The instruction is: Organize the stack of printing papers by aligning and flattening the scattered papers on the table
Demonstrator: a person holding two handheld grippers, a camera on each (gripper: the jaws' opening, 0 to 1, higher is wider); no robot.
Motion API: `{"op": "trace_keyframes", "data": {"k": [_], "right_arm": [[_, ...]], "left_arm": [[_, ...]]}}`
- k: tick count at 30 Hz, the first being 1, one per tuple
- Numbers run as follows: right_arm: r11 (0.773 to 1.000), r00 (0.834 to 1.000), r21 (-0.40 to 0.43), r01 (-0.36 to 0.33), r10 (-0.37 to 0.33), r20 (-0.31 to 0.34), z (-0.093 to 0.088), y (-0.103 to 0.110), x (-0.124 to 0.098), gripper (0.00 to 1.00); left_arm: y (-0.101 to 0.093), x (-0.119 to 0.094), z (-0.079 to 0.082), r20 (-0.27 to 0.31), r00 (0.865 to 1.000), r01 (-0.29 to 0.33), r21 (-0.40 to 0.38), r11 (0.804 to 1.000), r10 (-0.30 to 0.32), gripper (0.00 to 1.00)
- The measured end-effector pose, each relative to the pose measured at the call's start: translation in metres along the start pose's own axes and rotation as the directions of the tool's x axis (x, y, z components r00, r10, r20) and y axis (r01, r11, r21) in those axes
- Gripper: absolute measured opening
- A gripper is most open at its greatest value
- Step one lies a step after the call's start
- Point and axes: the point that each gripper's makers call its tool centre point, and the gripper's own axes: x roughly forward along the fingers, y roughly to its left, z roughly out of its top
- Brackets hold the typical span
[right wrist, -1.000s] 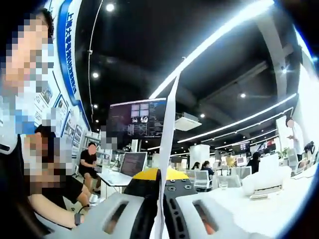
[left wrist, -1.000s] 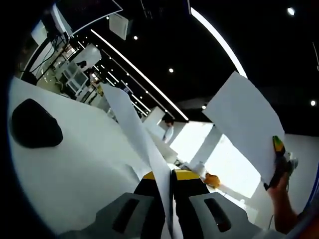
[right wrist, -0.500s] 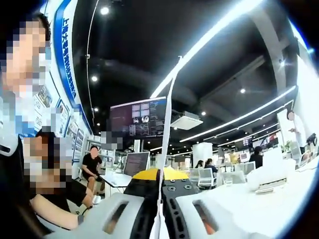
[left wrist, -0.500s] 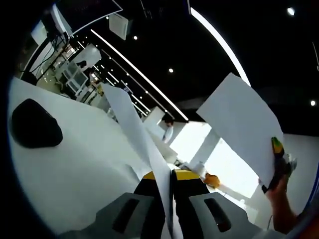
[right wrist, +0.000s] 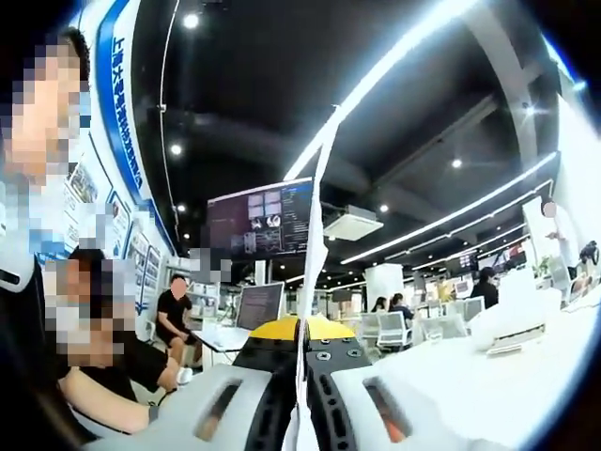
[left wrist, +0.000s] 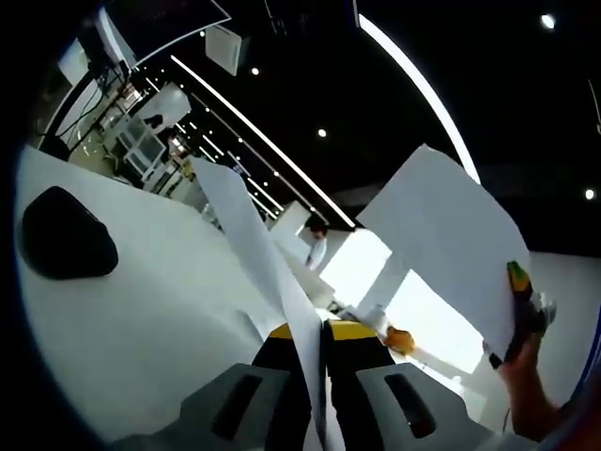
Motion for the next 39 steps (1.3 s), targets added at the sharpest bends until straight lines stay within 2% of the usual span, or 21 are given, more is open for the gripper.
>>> {"op": "trace_keyframes", "data": {"k": [6,14,18,23,29,39], "right_arm": [[0.997,0.999,0.059,0.047,-0.046,-0.023,-0.024,-0.018,0.0,0.0],[0.99,0.995,0.118,0.073,-0.064,-0.082,-0.06,-0.028,0.002,0.0],[0.97,0.991,0.215,0.115,-0.097,-0.093,-0.078,-0.044,-0.003,0.0],[0.95,0.988,0.278,0.143,-0.119,-0.102,-0.091,-0.055,-0.009,0.0],[0.946,0.989,0.293,0.138,-0.115,-0.093,-0.085,-0.055,-0.005,0.0],[0.962,0.999,0.27,0.039,-0.037,-0.015,-0.042,-0.022,0.015,0.0]], "left_arm": [[0.0,0.0,0.0,-0.005,1.0,0.001,-0.001,1.0,-0.001,0.07],[0.001,0.0,0.0,-0.006,1.0,0.004,-0.003,1.0,-0.004,0.07],[0.001,0.001,0.0,-0.008,1.0,0.006,-0.008,1.0,-0.006,0.07],[0.001,0.001,0.0,-0.011,1.0,0.007,-0.005,1.0,-0.007,0.07],[0.002,0.001,-0.001,-0.012,1.0,0.007,0.0,1.0,-0.007,0.07],[0.002,0.002,-0.001,-0.015,1.0,0.007,0.0,1.0,-0.007,0.07]]}}
